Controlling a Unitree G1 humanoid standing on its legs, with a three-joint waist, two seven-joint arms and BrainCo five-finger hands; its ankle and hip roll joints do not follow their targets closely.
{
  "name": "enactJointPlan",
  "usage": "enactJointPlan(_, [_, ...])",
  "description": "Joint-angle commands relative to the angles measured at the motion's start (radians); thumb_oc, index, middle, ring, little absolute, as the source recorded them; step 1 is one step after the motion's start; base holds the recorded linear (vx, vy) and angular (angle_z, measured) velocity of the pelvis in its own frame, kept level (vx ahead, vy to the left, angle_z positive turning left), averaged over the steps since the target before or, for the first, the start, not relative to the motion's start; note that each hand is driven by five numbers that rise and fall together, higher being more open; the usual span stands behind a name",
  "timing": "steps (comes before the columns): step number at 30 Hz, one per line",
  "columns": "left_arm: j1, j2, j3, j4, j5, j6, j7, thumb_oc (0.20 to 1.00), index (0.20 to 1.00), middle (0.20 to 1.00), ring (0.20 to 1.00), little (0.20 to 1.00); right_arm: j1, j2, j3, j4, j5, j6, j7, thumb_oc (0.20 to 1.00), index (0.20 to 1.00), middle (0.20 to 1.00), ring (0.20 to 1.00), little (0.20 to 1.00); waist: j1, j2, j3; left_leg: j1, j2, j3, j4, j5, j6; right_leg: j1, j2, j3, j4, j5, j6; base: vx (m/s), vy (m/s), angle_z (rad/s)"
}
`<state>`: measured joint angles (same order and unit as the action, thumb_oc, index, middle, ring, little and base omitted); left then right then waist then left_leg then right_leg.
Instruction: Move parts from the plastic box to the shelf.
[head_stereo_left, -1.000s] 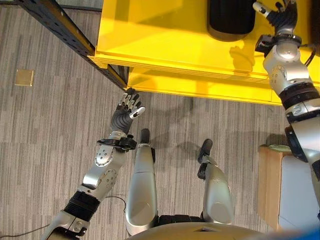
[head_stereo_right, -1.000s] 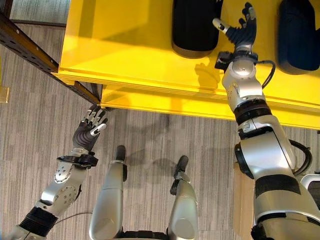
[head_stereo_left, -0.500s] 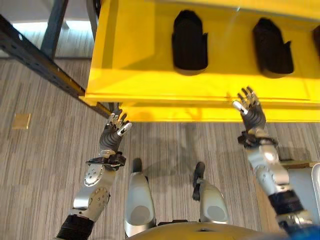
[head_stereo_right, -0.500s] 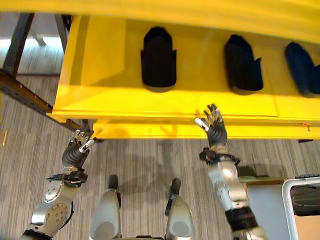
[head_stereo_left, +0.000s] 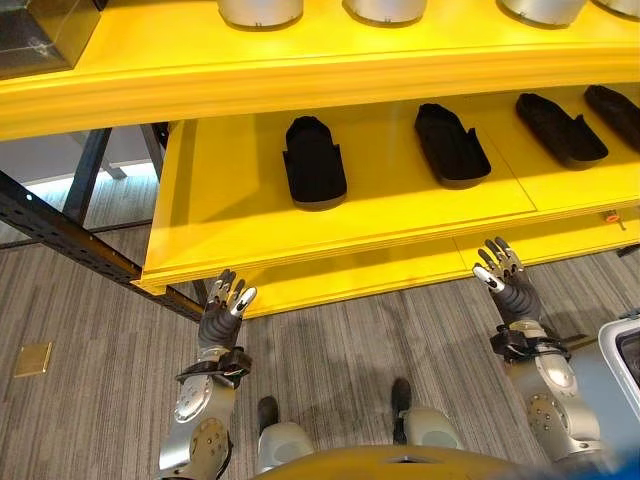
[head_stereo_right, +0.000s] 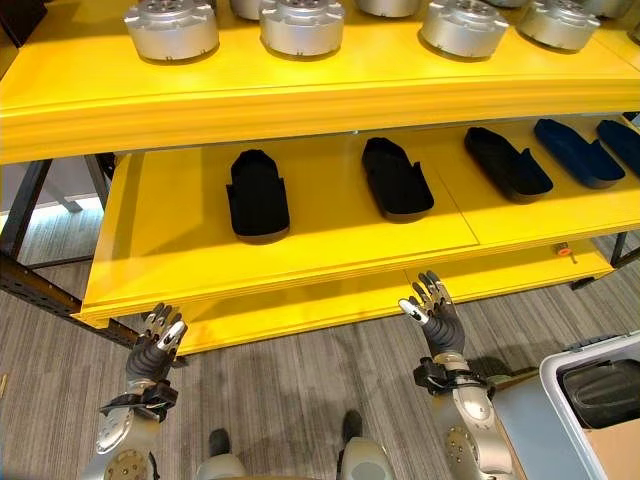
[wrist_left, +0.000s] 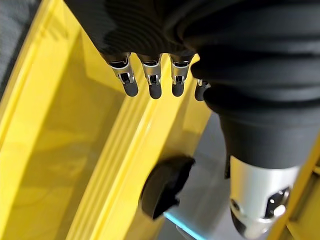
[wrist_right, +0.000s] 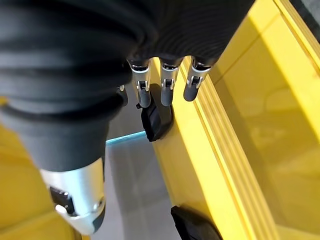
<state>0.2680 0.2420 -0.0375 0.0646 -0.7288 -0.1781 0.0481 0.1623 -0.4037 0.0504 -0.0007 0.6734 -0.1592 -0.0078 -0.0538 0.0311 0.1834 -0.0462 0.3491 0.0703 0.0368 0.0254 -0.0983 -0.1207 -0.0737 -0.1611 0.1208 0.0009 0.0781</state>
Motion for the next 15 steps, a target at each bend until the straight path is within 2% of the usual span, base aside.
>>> enactJointPlan(1, [-0.03,0.043,0.006,-0.021,0.014,-0.042,-0.017,1.0,1.0,1.0,1.0,1.0,-0.036,0.001,-0.058,-0.053,-0.013,-0.049,0.011,1.0,1.0,1.0,1.0,1.0,0.015,-0.023,0.019,-0.087,0.043,-0.053,-0.021,0.262,-0.075,0.085,0.006,-0.021,0.02,-0.138,-0.017,-0.09,-0.177,0.03])
enactJointPlan(2, [-0.05,0.039,-0.011,-0.005,0.02,-0.041,-0.021,1.0,1.0,1.0,1.0,1.0,-0.026,0.0,-0.072,-0.052,-0.014,-0.058,0.006,1.0,1.0,1.0,1.0,1.0,0.0,-0.027,0.025,-0.114,0.036,0.02,-0.003,0.266,-0.061,0.101,0.009,-0.043,-0.008,-0.137,-0.034,-0.07,-0.135,0.12])
enactJointPlan(3, [-0.05,0.039,-0.011,-0.004,0.02,-0.041,-0.021,1.0,1.0,1.0,1.0,1.0,-0.026,0.0,-0.072,-0.052,-0.014,-0.058,0.006,1.0,1.0,1.0,1.0,1.0,0.0,-0.029,0.027,-0.111,0.034,0.021,-0.001,0.263,-0.061,0.105,0.006,-0.043,-0.008,-0.139,-0.033,-0.09,-0.168,0.64])
enactJointPlan(4, [-0.059,0.035,-0.019,0.004,0.033,-0.039,-0.027,1.0,1.0,1.0,1.0,1.0,-0.008,0.009,-0.076,-0.052,-0.016,-0.059,0.006,1.0,1.0,1.0,1.0,1.0,-0.007,-0.037,0.031,-0.124,0.007,0.081,0.034,0.215,-0.049,0.115,0.001,-0.061,-0.037,-0.125,-0.036,-0.07,-0.111,0.95])
enactJointPlan(5, [-0.057,0.035,-0.018,0.003,0.037,-0.043,-0.029,1.0,1.0,1.0,1.0,1.0,-0.012,0.015,-0.063,-0.046,-0.019,-0.055,0.009,1.0,1.0,1.0,1.0,1.0,0.005,-0.047,0.038,-0.134,-0.049,0.016,0.085,0.152,-0.032,0.111,-0.005,-0.048,-0.049,-0.109,-0.033,-0.09,-0.096,0.86])
enactJointPlan(6, [-0.037,0.026,-0.004,-0.008,0.038,-0.043,-0.025,1.0,1.0,1.0,1.0,1.0,-0.036,0.026,-0.02,-0.021,-0.028,-0.041,0.021,1.0,1.0,1.0,1.0,1.0,0.047,-0.064,0.038,-0.15,-0.249,-0.2,0.131,0.013,0.013,0.093,-0.011,0.007,-0.077,-0.073,-0.021,-0.03,-0.006,0.13])
enactJointPlan(7, [-0.024,0.015,0.0,-0.02,0.04,-0.041,-0.027,1.0,1.0,1.0,1.0,1.0,-0.039,0.03,-0.002,-0.021,-0.03,-0.033,0.034,1.0,1.0,1.0,1.0,1.0,0.067,-0.069,0.038,-0.151,-0.338,-0.266,0.136,-0.03,0.034,0.092,-0.005,0.039,-0.093,-0.06,-0.022,0.03,0.016,-0.75])
enactJointPlan(8, [-0.016,0.004,0.005,-0.036,0.038,-0.039,-0.032,1.0,1.0,1.0,1.0,1.0,-0.036,0.038,0.011,-0.024,-0.024,-0.024,0.047,1.0,1.0,1.0,1.0,1.0,0.072,-0.074,0.037,-0.147,-0.387,-0.29,0.13,-0.05,0.056,0.096,0.004,0.059,-0.105,-0.052,-0.024,0.06,0.018,-1.42])
enactJointPlan(9, [-0.015,0.004,0.003,-0.041,0.042,-0.038,-0.035,1.0,1.0,1.0,1.0,1.0,-0.033,0.044,0.018,-0.022,-0.025,-0.021,0.052,1.0,1.0,1.0,1.0,1.0,0.073,-0.072,0.029,-0.143,-0.432,-0.311,0.1,-0.036,0.073,0.093,0.014,0.062,-0.115,-0.044,-0.023,0.06,0.043,-1.61])
enactJointPlan(10, [-0.013,0.007,-0.002,-0.048,0.046,-0.039,-0.041,1.0,1.0,1.0,1.0,1.0,-0.03,0.052,0.026,-0.016,-0.021,-0.014,0.059,1.0,1.0,1.0,1.0,1.0,0.072,-0.068,0.022,-0.146,-0.467,-0.321,0.077,-0.022,0.086,0.087,0.021,0.064,-0.116,-0.042,-0.023,0.08,0.158,-1.11])
enactJointPlan(11, [-0.015,0.014,-0.012,-0.048,0.04,-0.037,-0.044,1.0,1.0,1.0,1.0,1.0,-0.042,0.065,0.073,-0.003,-0.003,0.003,0.076,1.0,1.0,1.0,1.0,1.0,0.072,-0.07,0.015,-0.14,-0.487,-0.326,0.081,-0.029,0.11,0.067,0.033,0.098,-0.098,-0.045,-0.016,0.06,0.14,-0.53])
enactJointPlan(13, [-0.029,0.018,-0.017,-0.044,0.04,-0.04,-0.034,1.0,1.0,1.0,1.0,1.0,-0.05,0.068,0.087,-0.005,-0.005,0.004,0.068,1.0,1.0,1.0,1.0,1.0,0.068,-0.068,0.017,-0.138,-0.491,-0.316,0.078,-0.025,0.115,0.064,0.029,0.106,-0.091,-0.044,-0.016,0.01,0.126,-0.61])
enactJointPlan(15, [-0.044,0.03,-0.02,-0.037,0.033,-0.041,-0.024,1.0,1.0,1.0,1.0,1.0,-0.056,0.08,0.091,-0.007,0.02,0.005,0.069,1.0,1.0,1.0,1.0,1.0,0.056,-0.068,0.022,-0.136,-0.477,-0.291,0.078,-0.026,0.117,0.048,0.027,0.116,-0.067,-0.051,-0.018,-0.01,0.117,-0.84])
